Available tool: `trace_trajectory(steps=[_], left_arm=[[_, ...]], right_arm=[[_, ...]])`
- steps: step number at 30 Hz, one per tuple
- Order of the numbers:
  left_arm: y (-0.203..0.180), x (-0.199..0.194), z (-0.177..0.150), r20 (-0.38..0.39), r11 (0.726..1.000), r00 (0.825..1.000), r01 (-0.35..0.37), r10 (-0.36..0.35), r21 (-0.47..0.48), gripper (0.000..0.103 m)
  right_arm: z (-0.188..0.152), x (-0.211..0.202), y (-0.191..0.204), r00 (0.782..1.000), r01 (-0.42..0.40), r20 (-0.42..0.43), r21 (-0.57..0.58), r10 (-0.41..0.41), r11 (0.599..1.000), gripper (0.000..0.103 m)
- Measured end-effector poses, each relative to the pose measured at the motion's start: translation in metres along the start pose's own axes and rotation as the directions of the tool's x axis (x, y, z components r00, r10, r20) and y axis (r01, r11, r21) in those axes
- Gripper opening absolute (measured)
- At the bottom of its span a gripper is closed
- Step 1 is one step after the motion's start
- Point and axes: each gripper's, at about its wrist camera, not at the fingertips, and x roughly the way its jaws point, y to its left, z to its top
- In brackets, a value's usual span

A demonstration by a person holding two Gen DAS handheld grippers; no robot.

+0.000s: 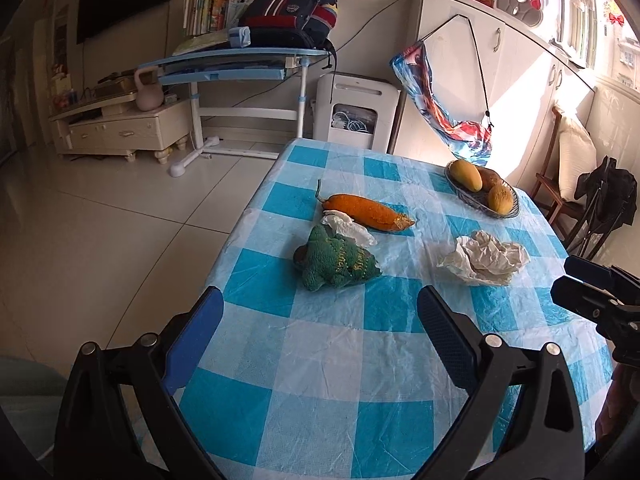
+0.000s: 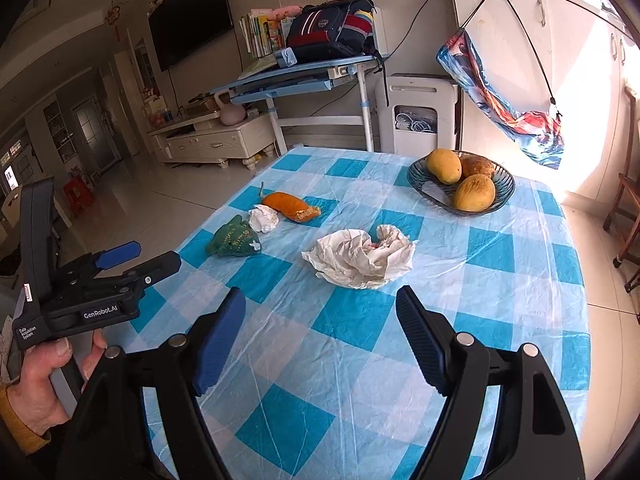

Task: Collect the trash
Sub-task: 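Move both tools back over the table toward the remaining items, then grasp the green knitted toy with the left tool while the right grasps the white crumpled bag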

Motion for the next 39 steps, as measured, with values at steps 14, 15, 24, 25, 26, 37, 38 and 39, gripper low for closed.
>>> trace_trajectory(steps=[14, 15, 24, 25, 26, 37, 38, 39], left_arm=[[-0.009, 0.076, 0.032, -0.087, 1.000, 0.996, -0.031, 0.031, 0.004, 0.094], [-0.009, 0.080, 0.032, -0.096, 0.999, 0.995, -0.035, 0.035, 0.006, 0.094], [-0.005, 0.089, 0.024, -0.137, 0.998, 0.989, 0.061, -0.063, -0.019, 0.040], [-0.003, 0.087, 0.023, -0.137, 0.997, 0.988, 0.069, -0.071, -0.025, 0.037], [-0.002, 0.084, 0.021, -0.135, 0.997, 0.988, 0.073, -0.076, -0.028, 0.032], [0.007, 0.054, 0.005, -0.151, 0.984, 0.973, 0.170, -0.175, -0.051, 0.018], [0.007, 0.055, 0.003, -0.161, 0.985, 0.972, 0.164, -0.169, -0.045, 0.019], [0.006, 0.056, 0.001, -0.166, 0.986, 0.972, 0.161, -0.166, -0.042, 0.020]], right_arm=[[0.010, 0.065, -0.040, 0.993, -0.030, -0.113, 0.126, 0.044, 0.992, 0.058], [0.009, 0.067, -0.042, 0.992, -0.036, -0.117, 0.136, 0.052, 0.990, 0.054], [0.010, 0.062, -0.037, 0.992, -0.069, -0.097, 0.149, 0.084, 0.986, 0.022], [0.009, 0.060, -0.037, 0.992, -0.074, -0.094, 0.153, 0.089, 0.985, 0.021], [0.008, 0.057, -0.035, 0.992, -0.078, -0.089, 0.156, 0.093, 0.985, 0.021], [-0.005, 0.011, -0.007, 0.991, -0.122, -0.039, 0.147, 0.129, 0.981, 0.020], [-0.007, 0.007, -0.007, 0.991, -0.126, -0.034, 0.155, 0.132, 0.980, 0.020], [-0.010, 0.004, -0.007, 0.990, -0.129, -0.032, 0.164, 0.136, 0.978, 0.020]])
